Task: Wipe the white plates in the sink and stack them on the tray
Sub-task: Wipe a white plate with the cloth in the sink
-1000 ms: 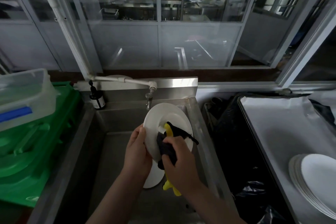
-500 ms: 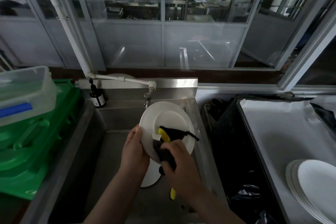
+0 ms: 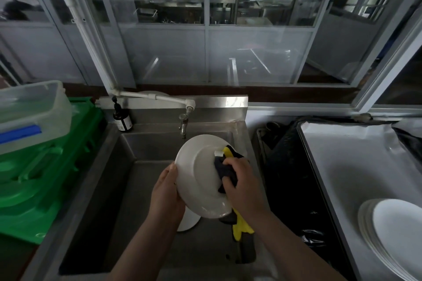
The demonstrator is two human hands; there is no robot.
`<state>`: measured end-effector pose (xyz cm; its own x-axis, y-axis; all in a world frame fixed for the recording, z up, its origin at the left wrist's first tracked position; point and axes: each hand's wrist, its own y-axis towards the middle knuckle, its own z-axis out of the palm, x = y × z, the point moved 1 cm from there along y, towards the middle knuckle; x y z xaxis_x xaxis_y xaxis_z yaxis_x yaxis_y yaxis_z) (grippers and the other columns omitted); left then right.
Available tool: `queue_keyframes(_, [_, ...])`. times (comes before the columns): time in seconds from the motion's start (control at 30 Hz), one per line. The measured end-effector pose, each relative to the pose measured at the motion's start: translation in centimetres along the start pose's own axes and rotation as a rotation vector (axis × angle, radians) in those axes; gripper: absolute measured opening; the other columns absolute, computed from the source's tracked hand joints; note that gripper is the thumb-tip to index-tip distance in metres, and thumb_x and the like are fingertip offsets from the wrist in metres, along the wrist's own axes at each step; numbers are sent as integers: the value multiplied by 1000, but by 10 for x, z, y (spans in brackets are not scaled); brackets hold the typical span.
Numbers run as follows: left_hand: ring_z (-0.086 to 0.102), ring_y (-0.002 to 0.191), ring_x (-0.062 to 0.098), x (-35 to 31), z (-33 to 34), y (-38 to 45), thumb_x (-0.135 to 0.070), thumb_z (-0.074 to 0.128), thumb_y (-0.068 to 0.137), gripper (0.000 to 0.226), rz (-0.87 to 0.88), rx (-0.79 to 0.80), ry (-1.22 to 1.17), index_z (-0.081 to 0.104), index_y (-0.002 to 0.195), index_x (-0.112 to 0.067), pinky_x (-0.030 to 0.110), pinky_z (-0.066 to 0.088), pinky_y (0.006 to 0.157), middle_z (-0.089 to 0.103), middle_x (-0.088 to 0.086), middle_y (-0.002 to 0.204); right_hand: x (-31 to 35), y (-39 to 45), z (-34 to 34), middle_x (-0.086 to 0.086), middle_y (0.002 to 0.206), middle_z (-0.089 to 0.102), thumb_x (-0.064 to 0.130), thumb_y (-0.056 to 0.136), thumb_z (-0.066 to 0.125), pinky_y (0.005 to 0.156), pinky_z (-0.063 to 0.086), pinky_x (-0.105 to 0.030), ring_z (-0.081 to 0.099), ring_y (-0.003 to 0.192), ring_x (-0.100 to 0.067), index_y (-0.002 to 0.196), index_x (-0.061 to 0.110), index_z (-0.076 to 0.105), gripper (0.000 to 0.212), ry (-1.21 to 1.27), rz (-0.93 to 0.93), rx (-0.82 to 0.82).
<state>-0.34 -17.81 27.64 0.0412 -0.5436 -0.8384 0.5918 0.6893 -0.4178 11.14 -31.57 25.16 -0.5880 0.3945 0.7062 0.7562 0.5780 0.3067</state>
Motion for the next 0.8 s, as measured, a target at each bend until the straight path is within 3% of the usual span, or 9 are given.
queue_keyframes(0.17, [69, 95, 31, 6, -3, 1, -31, 52, 102, 27, -14, 19, 60, 67, 116, -13, 51, 55, 87, 74, 13, 106, -21, 5, -8, 6, 113, 48, 24, 85, 56, 71, 45, -24, 53, 92, -12, 115, 29, 51, 31, -118, -95, 27])
queue_keyframes(0.3, [69, 96, 31, 9, -6, 0, -29, 52, 102, 24, -15, 32, 78, 68, 113, -14, 52, 54, 91, 75, 11, 104, -29, 7, -12, 11, 110, 46, 16, 88, 62, 73, 41, -15, 52, 91, -8, 116, 24, 56, 30, -46, -32, -15])
queue_keyframes(0.5, [67, 107, 33, 9, -11, 1, -30, 52, 103, 25, -5, 34, 89, 71, 114, -19, 56, 50, 99, 74, 7, 110, -49, 18, -21, 2, 112, 52, 9, 87, 63, 86, 44, -28, 53, 98, -13, 113, 17, 59, 28, 54, 127, -128])
queue_keyframes(0.7, [69, 101, 25, 12, -13, 4, -30, 47, 104, 29, 45, 42, 52, 70, 116, -17, 43, 53, 83, 72, 10, 116, -65, 22, -30, 0, 105, 55, 5, 87, 61, 81, 37, -23, 52, 97, -15, 107, 15, 61, 23, 145, 219, -156])
queue_keyframes(0.8, [68, 97, 25, 13, -12, 6, -30, 48, 103, 27, 44, 28, 29, 70, 112, -18, 41, 53, 80, 74, 8, 110, -63, 21, -31, 2, 105, 56, 3, 87, 60, 76, 36, -13, 52, 97, -12, 109, 16, 60, 25, 182, 217, -161])
